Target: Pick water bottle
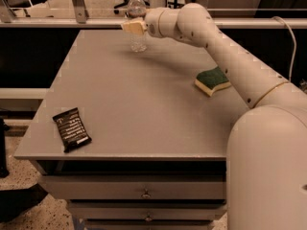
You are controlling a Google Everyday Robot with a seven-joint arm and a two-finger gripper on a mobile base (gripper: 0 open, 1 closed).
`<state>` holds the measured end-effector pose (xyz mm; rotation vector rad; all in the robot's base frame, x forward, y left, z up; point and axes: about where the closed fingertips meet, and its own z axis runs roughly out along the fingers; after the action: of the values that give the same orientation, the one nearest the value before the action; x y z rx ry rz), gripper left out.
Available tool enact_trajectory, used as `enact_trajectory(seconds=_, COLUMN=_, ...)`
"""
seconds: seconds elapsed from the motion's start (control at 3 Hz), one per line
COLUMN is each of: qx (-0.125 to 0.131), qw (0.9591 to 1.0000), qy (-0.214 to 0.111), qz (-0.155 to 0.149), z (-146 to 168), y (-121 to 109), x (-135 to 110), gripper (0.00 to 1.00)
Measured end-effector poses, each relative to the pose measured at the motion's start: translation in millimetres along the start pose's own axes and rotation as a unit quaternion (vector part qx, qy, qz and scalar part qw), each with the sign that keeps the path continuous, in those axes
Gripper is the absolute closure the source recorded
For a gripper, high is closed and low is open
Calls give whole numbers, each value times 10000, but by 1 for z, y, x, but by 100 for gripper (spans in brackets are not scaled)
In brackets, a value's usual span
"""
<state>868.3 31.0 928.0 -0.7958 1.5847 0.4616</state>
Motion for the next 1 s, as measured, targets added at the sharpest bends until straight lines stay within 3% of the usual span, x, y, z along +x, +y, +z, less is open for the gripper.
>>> enact_trajectory(seconds=0.67, qx=127, qw=9998, qy=-133, qz=35, z=-43, y=-8, x=-7, gripper=85)
enact_trajectory(seconds=1.0, qx=37, qw=9995, qy=-275, qz=124, z=-84, y=-5, x=-23, gripper=100)
